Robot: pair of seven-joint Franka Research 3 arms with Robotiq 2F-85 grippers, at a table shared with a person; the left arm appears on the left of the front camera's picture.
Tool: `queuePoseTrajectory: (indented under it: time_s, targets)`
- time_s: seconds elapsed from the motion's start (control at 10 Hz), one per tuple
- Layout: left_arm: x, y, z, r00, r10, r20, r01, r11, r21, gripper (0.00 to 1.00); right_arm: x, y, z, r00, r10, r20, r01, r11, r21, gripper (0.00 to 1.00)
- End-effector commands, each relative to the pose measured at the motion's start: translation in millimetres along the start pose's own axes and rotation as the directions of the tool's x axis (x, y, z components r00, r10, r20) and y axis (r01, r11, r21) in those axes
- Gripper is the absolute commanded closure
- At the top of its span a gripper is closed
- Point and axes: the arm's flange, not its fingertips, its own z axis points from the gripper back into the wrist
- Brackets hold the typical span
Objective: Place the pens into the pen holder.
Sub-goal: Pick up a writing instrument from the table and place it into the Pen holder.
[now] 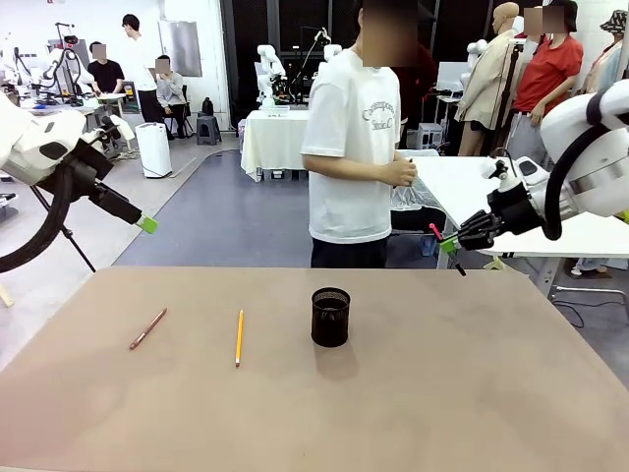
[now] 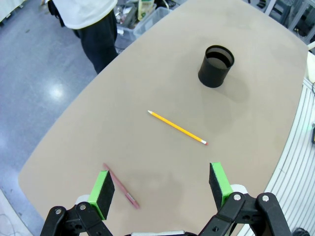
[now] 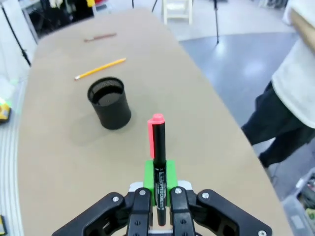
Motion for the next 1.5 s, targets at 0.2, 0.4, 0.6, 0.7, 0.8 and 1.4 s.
queuePoseTrajectory:
  time_s: [0.2,0.4,0.6,0.7,0.8,1.4]
  targets:
    - [-1,-1,1,1.000,-0.001,0.008,0.001,1.000,-0.001,0.00,1,1,-5,0.999,-0.003,-0.041,0.004,1.000,0.010,1.00]
    - [-1,-1,1,1.000,-0.001,0.008,0.001,1.000,-0.001,0.00,-1,1,-4,1.000,0.005,-0.014,-0.005,1.000,0.010,1.00]
    - [-1,-1,1,1.000,-0.001,0.008,0.001,1.000,-0.001,0.00,5,-17,42,0.947,0.070,0.312,-0.144,0.965,0.221,1.00]
    - [-1,-1,1,1.000,-0.001,0.008,0.001,1.000,-0.001,0.00,-1,-19,54,0.922,0.074,0.379,-0.166,0.962,0.215,1.00]
    - [-1,-1,1,1.000,-0.001,0.008,0.001,1.000,-0.001,0.00,-7,-17,68,0.894,0.094,0.437,-0.205,0.955,0.216,1.00]
    - [-1,-1,1,1.000,-0.001,0.008,0.001,1.000,-0.001,0.00,-18,-26,98,0.833,0.073,0.549,-0.094,0.995,0.012,1.00]
